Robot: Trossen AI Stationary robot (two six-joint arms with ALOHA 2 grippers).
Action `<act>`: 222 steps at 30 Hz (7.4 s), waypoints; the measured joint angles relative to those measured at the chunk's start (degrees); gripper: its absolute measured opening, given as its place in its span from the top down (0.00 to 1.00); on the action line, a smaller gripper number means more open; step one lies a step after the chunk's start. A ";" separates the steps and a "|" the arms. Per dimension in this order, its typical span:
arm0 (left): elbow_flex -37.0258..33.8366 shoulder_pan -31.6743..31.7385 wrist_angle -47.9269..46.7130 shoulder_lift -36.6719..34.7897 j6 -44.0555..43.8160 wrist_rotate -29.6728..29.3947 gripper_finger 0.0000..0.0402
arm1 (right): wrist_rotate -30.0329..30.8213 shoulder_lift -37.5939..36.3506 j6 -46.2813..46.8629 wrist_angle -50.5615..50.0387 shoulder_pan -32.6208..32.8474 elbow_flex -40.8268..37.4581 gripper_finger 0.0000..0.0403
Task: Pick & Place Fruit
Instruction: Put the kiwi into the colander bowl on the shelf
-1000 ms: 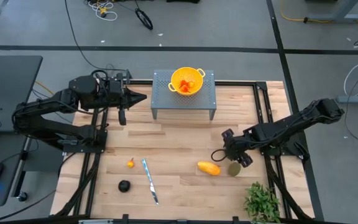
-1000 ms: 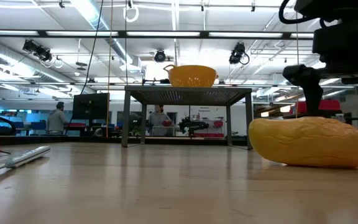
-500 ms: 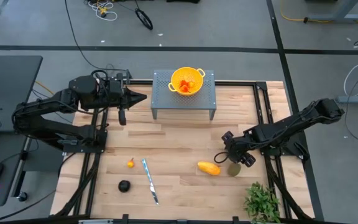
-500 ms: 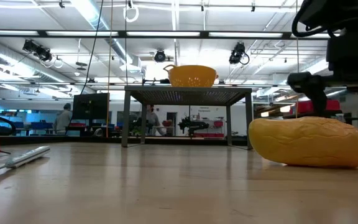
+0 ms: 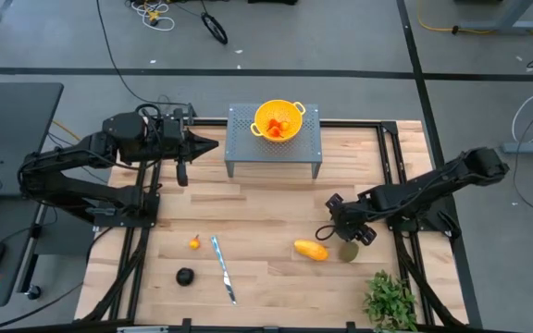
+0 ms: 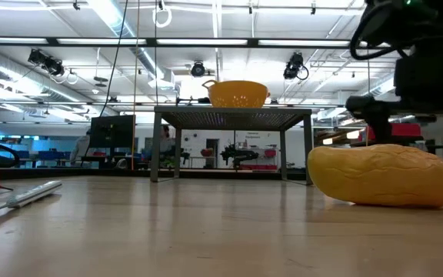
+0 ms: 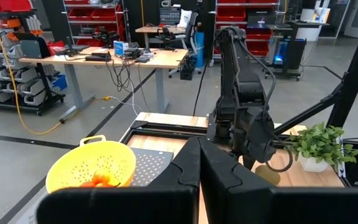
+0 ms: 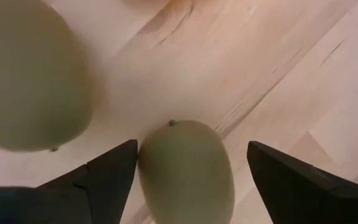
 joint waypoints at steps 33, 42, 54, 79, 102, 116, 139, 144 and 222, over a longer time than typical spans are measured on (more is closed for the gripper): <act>0.00 -0.02 -0.04 0.00 -0.24 0.00 0.99 | 0.09 4.45 -0.65 0.63 -1.44 0.00 0.38; 0.00 -0.02 -0.04 0.00 -0.25 -0.02 0.99 | 0.04 4.45 -0.65 0.63 -1.44 0.00 0.39; 0.00 0.00 -0.02 0.00 -0.25 -0.02 0.99 | 0.56 4.43 -0.65 0.65 -1.44 2.72 0.39; 0.00 -0.01 0.02 -0.02 1.54 1.09 1.00 | 3.21 4.42 -0.60 1.08 -1.44 3.67 0.39; 0.00 0.00 0.20 -0.02 0.68 1.10 1.00 | 12.24 -5.40 5.47 11.53 -1.53 3.76 0.39; 0.00 0.00 0.26 -0.02 0.18 1.09 1.00 | 12.66 -5.36 12.46 15.08 -3.01 10.37 0.39; 0.00 -0.01 0.30 -0.02 0.80 1.11 1.00 | 12.78 -11.90 26.25 25.36 -13.75 16.95 0.39; 0.00 -0.02 0.29 -0.02 0.82 1.09 1.00 | 15.03 -12.44 27.81 27.32 -15.37 16.96 0.39; 0.00 0.00 0.26 0.00 0.64 1.99 1.00 | 3.57 9.67 33.48 67.18 -38.98 16.94 0.36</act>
